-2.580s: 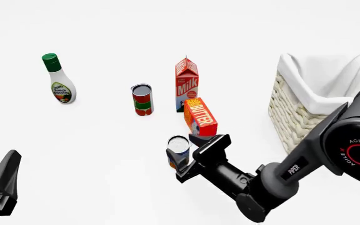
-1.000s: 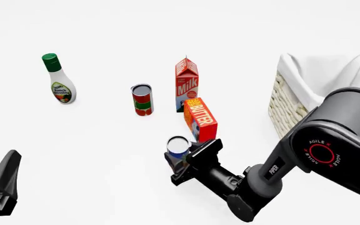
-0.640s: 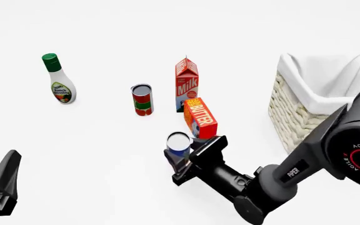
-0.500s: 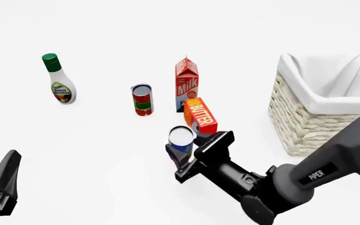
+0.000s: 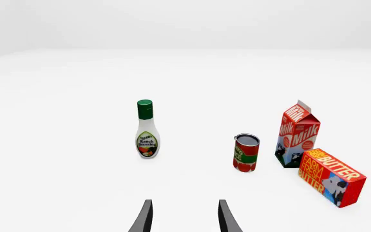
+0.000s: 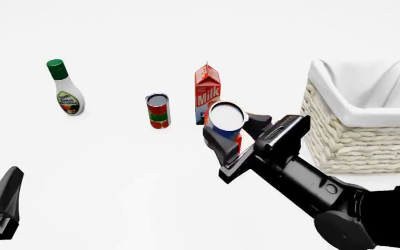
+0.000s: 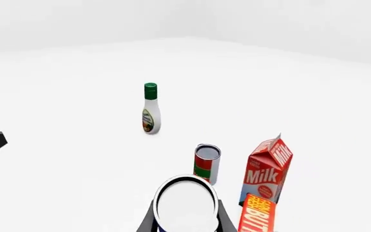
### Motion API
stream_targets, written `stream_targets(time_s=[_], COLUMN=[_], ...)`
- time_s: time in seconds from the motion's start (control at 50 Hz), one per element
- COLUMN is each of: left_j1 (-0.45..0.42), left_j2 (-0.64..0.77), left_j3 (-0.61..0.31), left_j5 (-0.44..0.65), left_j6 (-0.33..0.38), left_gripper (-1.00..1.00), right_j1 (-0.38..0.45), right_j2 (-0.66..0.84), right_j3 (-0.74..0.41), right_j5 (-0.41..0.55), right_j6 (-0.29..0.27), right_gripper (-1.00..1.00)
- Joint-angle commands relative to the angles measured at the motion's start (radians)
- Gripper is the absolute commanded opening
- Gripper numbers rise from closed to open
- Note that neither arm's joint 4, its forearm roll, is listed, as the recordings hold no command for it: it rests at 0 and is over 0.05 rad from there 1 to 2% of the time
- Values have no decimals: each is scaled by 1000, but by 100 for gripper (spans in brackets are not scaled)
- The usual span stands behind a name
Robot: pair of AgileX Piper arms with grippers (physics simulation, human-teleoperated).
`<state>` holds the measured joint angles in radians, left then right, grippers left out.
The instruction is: Pick the alphabet soup and place it in the basket.
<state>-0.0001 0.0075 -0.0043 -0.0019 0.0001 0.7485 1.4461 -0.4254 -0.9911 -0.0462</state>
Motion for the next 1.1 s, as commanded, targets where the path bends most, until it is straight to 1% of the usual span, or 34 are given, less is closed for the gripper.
stream_targets(time_s=[0.02,0.12,0.24,0.56,0.7,0.84,1.1], left_j1=[0,0,0,0,0,0,0], left_j2=[0,0,0,0,0,0,0], left_j3=[0,0,0,0,0,0,0], left_j5=[0,0,0,0,0,0,0], left_j6=[0,0,0,0,0,0,0], left_gripper=[100,100,100,100,100,100,100], right_j1=[-34,-56,-78,-195,-218,-262,-336], right_j2=[-164,-211,-259,-465,-493,-532,-566], right_j3=[-1,-4,-16,-88,-115,-140,-183], right_j5=[96,129,173,349,389,439,507], right_j6=[-21,-37,-40,-63,-74,-77,-102], right_gripper=[-100,-100,-100,-100,-100,-100,-100])
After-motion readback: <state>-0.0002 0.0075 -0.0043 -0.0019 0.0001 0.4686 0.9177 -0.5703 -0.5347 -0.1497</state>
